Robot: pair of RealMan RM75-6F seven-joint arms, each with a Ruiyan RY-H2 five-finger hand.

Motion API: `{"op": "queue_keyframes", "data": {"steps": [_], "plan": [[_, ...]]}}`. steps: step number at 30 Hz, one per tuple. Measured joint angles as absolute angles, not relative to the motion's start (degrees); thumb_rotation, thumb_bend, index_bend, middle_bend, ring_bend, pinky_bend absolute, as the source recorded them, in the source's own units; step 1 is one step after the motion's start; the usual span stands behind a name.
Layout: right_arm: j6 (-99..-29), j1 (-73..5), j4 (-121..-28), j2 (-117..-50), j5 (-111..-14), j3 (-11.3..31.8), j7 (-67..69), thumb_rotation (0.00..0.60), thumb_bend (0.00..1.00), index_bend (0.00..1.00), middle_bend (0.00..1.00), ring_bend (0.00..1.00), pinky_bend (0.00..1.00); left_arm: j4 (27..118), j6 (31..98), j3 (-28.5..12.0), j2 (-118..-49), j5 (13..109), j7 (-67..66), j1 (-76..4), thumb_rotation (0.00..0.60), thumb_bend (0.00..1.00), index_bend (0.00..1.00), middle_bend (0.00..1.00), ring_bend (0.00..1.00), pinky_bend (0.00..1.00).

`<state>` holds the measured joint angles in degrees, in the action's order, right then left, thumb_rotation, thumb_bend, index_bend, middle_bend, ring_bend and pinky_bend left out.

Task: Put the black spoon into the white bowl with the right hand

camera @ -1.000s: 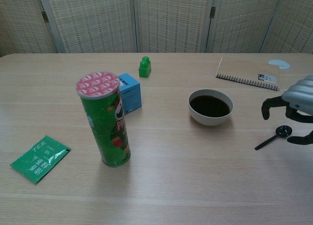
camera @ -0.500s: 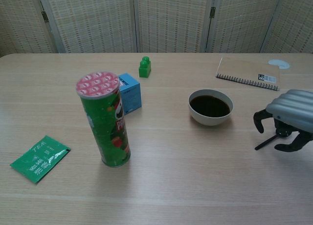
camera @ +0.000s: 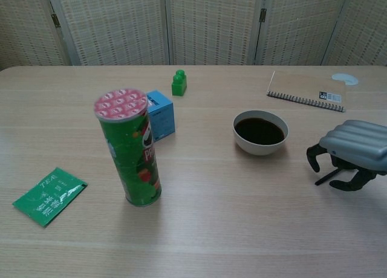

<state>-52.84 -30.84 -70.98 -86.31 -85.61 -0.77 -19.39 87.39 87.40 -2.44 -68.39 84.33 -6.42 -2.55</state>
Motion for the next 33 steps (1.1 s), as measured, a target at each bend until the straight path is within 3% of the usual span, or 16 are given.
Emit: {"op": "queue_keyframes", "data": {"steps": [33], "plan": [[-54.3, -31.3, -67.1, -89.3, -85.5, -1.9, -28.7, 0.6, 0.3, 0.52, 1.0, 1.0, 1.0, 86.4, 86.9, -2.4, -68.9, 83.9, -5.9, -2.4, 0.6, 0.2, 0.24, 0.21, 0.15, 0.16]]}}
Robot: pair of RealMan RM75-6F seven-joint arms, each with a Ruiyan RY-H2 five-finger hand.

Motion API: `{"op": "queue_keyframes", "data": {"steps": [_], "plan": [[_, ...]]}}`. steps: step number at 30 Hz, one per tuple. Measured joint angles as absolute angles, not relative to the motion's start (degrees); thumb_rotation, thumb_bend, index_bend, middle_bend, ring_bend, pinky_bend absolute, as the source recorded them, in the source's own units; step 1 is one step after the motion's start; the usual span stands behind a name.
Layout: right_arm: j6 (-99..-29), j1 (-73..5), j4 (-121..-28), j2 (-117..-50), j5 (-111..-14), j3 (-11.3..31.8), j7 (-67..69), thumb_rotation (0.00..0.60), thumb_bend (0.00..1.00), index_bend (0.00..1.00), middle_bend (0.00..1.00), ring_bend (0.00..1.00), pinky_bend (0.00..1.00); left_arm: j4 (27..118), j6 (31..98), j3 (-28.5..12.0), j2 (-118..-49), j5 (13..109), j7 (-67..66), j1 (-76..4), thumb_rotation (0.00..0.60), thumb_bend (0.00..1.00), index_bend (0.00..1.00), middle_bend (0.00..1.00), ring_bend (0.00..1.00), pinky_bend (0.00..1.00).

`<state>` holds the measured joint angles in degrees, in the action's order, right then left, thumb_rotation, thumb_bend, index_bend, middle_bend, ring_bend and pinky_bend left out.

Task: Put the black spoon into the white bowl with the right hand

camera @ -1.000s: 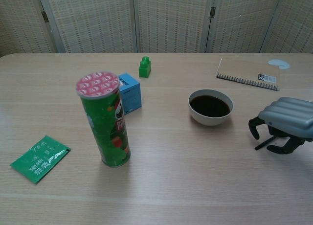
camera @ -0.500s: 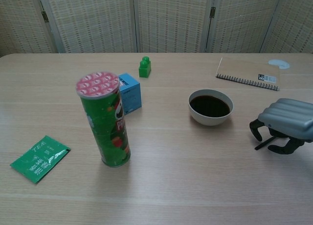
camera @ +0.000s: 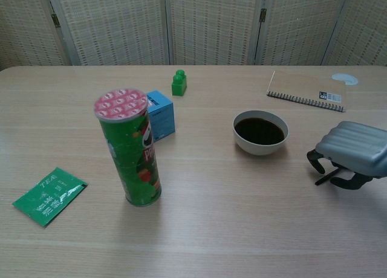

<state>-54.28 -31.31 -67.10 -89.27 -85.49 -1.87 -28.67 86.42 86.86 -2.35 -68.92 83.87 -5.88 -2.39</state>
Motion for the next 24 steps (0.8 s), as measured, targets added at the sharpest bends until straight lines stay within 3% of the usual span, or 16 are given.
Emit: {"op": "queue_keyframes", "data": {"steps": [24], "plan": [[-54.6, -31.2, -66.4, -90.3, -85.3, -2.0, -28.1, 0.6, 0.35, 0.57, 1.0, 1.0, 1.0, 85.8, 86.9, -2.4, -69.0, 83.8, -5.2, -2.2, 0.6, 0.2, 0.24, 0.21, 0.15, 0.16]]}}
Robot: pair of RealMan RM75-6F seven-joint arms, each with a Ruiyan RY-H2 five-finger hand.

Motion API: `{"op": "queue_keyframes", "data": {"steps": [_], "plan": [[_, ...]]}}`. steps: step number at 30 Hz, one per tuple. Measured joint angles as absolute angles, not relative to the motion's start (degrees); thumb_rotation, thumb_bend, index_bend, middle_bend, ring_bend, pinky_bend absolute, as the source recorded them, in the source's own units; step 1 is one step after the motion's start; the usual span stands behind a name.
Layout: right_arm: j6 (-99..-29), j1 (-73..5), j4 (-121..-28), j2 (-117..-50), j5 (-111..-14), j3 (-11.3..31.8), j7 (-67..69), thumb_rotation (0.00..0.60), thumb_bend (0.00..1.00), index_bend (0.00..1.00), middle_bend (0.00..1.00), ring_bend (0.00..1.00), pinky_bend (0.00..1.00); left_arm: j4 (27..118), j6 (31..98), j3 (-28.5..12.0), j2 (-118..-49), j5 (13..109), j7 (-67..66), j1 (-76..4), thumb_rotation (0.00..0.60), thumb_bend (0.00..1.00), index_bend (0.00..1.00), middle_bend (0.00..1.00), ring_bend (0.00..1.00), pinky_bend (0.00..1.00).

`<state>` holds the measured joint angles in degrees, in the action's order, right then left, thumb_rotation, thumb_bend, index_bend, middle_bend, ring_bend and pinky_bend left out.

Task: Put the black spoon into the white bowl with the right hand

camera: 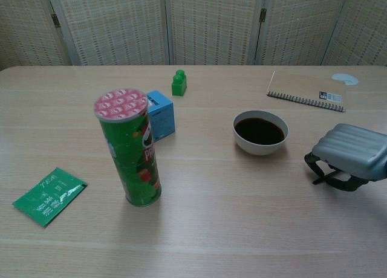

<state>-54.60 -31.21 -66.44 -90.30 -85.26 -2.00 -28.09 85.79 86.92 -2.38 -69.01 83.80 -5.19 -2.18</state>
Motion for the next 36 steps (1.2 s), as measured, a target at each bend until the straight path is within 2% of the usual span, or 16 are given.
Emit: {"op": "queue_keyframes", "data": {"steps": [9, 24, 30, 36], "plan": [[-57.2, -30.5, -67.4, -89.2, -85.8, -1.5, -24.6, 0.6, 0.44, 0.62, 1.0, 1.0, 1.0, 85.8, 87.0, -2.5, -68.9, 84.0, -5.1, -2.2, 0.6, 0.2, 0.24, 0.21, 0.15, 0.16], [-64.9, -29.8, -78.5, -82.3, -89.1, 0.8, -13.2, 0.6, 0.47, 0.69, 1.0, 1.0, 1.0, 87.2, 87.4, -2.5, -68.3, 84.7, -5.9, -2.4, 0.6, 0.2, 0.24, 0.21, 0.15, 0.16], [-64.7, -30.8, -79.7, -82.2, -88.5, 2.7, -5.8, 0.6, 0.47, 0.69, 1.0, 1.0, 1.0, 87.9, 87.7, -2.4, -68.0, 84.9, -6.3, -2.4, 0.6, 0.2, 0.23, 0.21, 0.15, 0.16], [-61.7, -33.2, -78.5, -84.1, -86.8, 5.0, 5.8, 0.6, 0.47, 0.7, 1.0, 1.0, 1.0, 88.7, 88.0, -2.3, -67.6, 85.1, -6.9, -2.2, 0.6, 0.2, 0.23, 0.21, 0.15, 0.16]]}}
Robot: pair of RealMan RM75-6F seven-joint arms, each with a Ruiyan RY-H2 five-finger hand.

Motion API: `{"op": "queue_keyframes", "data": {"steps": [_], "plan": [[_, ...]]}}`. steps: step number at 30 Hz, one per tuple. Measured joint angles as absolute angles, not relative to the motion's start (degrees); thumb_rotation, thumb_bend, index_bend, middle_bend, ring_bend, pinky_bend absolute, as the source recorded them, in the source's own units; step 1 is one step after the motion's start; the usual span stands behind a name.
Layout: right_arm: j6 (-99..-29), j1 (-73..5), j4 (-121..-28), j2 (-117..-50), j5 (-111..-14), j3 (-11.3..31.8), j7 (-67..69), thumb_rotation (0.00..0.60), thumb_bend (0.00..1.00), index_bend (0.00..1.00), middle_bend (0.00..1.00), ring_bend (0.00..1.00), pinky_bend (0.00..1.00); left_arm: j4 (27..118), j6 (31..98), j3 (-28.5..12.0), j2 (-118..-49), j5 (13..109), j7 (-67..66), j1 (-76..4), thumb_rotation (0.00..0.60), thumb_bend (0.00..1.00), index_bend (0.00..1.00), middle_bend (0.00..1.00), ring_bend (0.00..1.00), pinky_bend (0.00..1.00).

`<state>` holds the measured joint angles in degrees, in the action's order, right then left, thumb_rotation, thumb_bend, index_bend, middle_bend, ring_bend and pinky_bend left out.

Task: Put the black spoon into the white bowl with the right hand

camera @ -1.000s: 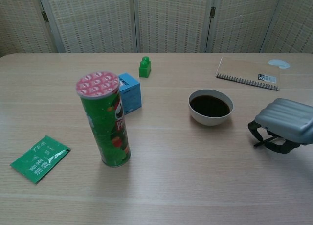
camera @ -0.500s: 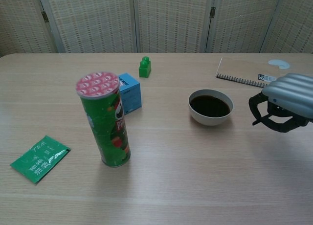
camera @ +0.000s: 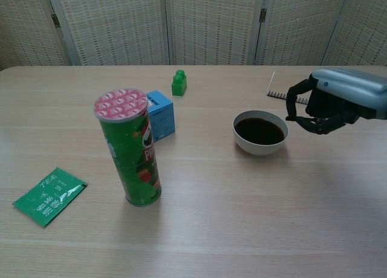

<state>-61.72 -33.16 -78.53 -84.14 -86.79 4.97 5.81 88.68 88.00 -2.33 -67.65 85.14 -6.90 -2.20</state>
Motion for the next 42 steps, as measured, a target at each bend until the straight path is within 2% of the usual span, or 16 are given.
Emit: {"op": "queue_keyframes", "data": {"steps": [10, 22, 32, 42], "plan": [[-54.8, -39.4, -70.0, -90.8, -85.0, 8.5, 28.8, 0.6, 0.44, 0.71, 1.0, 1.0, 1.0, 89.0, 87.8, -2.3, -67.3, 84.6, -7.4, -2.0, 0.6, 0.2, 0.23, 0.21, 0.15, 0.16], [-51.1, -45.2, -55.2, -100.6, -84.7, 10.3, 44.0, 0.6, 0.44, 0.72, 1.0, 1.0, 1.0, 89.0, 87.0, -2.5, -67.3, 83.8, -8.0, -2.3, 0.6, 0.2, 0.23, 0.21, 0.15, 0.16], [-50.5, -46.6, -48.3, -105.2, -85.1, 9.0, 49.7, 0.6, 0.45, 0.72, 1.0, 1.0, 1.0, 89.2, 86.9, -2.5, -67.3, 83.2, -8.4, -2.1, 0.6, 0.2, 0.23, 0.21, 0.15, 0.16], [-53.8, -44.2, -49.0, -103.5, -87.2, 5.6, 51.6, 0.6, 0.45, 0.73, 1.0, 1.0, 1.0, 89.4, 86.7, -2.4, -67.4, 83.5, -8.7, -2.3, 0.6, 0.2, 0.23, 0.21, 0.15, 0.16]]}}
